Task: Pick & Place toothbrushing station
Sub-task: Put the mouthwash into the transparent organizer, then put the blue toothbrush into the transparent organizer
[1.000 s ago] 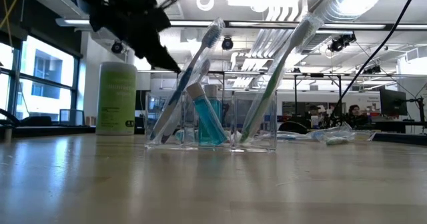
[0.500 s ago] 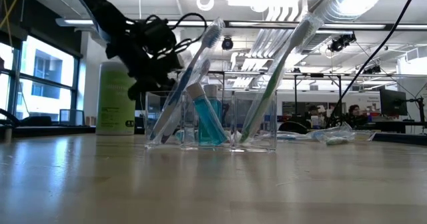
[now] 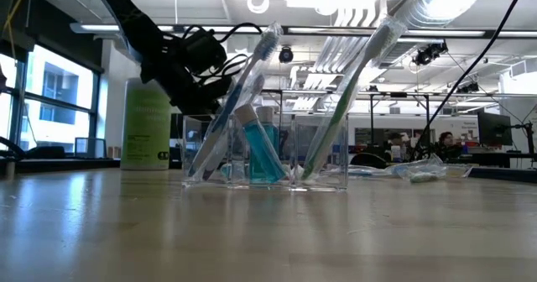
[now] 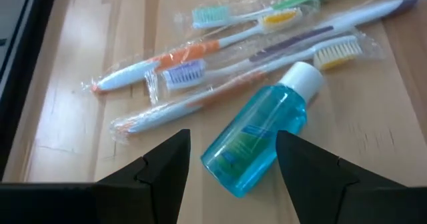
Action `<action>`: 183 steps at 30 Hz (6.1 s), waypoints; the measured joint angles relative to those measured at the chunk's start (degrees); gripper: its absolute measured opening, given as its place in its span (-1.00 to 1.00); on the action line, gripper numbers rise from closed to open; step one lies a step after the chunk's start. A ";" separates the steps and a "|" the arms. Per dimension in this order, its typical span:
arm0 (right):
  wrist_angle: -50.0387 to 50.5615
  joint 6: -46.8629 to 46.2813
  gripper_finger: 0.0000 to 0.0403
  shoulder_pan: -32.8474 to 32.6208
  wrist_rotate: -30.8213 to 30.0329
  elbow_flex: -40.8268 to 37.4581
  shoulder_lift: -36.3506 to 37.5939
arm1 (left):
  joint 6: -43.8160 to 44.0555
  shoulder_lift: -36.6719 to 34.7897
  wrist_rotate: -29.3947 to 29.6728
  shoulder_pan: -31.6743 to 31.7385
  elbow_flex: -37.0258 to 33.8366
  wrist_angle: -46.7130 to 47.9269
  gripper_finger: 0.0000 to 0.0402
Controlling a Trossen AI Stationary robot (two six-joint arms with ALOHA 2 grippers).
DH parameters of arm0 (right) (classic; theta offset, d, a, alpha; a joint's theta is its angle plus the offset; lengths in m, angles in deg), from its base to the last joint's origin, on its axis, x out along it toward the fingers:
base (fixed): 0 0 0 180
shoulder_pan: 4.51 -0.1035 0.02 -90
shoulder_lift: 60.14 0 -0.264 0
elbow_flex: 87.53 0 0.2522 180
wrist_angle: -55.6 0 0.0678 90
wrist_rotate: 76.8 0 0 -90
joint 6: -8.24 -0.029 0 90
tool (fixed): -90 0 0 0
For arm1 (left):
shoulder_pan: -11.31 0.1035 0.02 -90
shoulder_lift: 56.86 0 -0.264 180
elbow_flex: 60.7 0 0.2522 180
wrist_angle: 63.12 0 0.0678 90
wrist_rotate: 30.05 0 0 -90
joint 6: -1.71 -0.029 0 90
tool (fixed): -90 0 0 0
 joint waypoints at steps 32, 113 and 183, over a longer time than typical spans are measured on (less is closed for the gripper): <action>0.20 0.01 -0.06 0.72 1.43 0.00 0.00 | 3.87 7.69 -1.47 -1.19 0.08 -0.69 -0.80; 50.40 -33.20 -0.33 42.86 35.93 -0.02 24.20 | 45.07 -10.23 2.59 -25.68 -0.03 30.98 -0.90; 29.21 -32.48 0.02 57.72 62.58 -23.39 10.12 | 50.31 -10.12 31.89 -59.33 -0.10 18.63 -0.90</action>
